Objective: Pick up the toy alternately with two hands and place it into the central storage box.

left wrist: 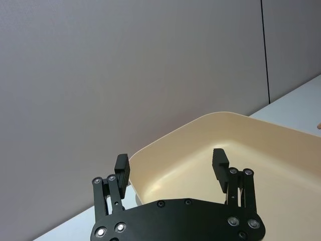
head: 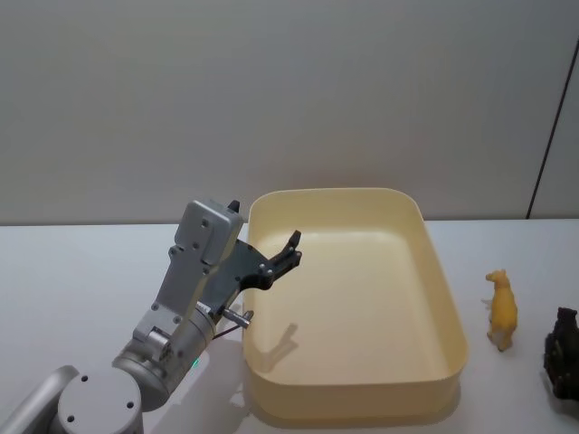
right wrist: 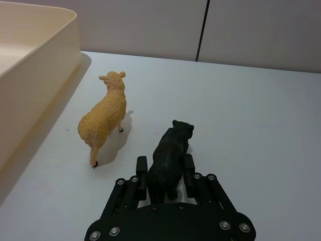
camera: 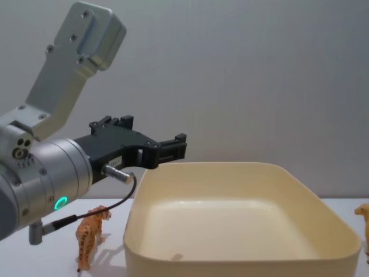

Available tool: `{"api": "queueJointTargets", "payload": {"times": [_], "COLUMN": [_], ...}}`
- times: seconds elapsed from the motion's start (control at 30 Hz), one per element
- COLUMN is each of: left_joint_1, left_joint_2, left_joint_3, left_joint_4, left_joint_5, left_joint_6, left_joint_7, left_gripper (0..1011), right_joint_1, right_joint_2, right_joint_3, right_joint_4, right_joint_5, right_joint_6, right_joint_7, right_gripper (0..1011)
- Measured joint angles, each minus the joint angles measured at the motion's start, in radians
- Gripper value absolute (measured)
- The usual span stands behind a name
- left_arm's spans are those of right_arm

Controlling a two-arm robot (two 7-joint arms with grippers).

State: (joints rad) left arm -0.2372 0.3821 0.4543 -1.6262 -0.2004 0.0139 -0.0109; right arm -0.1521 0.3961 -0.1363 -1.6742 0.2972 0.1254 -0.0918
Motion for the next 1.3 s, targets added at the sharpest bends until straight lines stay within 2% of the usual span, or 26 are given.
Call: {"api": "queueJointTargets", "payload": {"times": [0.03,0.07,0.1,0.2,0.4,0.83,1.07,1.3], "left_joint_1": [0.000,0.000,0.000,0.000,0.000,0.000,0.000,0.000], "left_joint_2": [0.000,0.000,0.000,0.000,0.000,0.000,0.000,0.000], "left_joint_3": [0.000,0.000,0.000,0.000,0.000,0.000,0.000,0.000], "left_joint_4": [0.000,0.000,0.000,0.000,0.000,0.000,0.000,0.000], "left_joint_5": [0.000,0.000,0.000,0.000,0.000,0.000,0.000,0.000], "left_joint_6": [0.000,0.000,0.000,0.000,0.000,0.000,0.000,0.000], "left_joint_7": [0.000,0.000,0.000,0.000,0.000,0.000,0.000,0.000], "left_gripper": [1001,1002,1001,1002,1001,1001,1002,1002], "right_joint_1": [0.001,0.001,0.002,0.002,0.003,0.013,0.032,0.058], "right_joint_2": [0.000,-0.001,-0.001,-0.003,-0.005,-0.011,-0.015,-0.022], "right_joint_3": [0.000,0.000,0.000,0.000,0.000,0.005,0.005,-0.001], "right_joint_4": [0.001,0.002,0.003,0.003,0.001,-0.037,-0.076,-0.100], "right_joint_5": [0.000,-0.001,-0.001,-0.002,-0.006,-0.034,-0.047,-0.050], "right_joint_6": [0.000,0.000,0.000,0.000,-0.013,-0.095,-0.143,-0.164], "right_joint_7": [0.000,0.000,0.000,0.000,0.000,0.018,0.069,0.137], "right_gripper": [417,417,349,319,319,319,319,319]}}
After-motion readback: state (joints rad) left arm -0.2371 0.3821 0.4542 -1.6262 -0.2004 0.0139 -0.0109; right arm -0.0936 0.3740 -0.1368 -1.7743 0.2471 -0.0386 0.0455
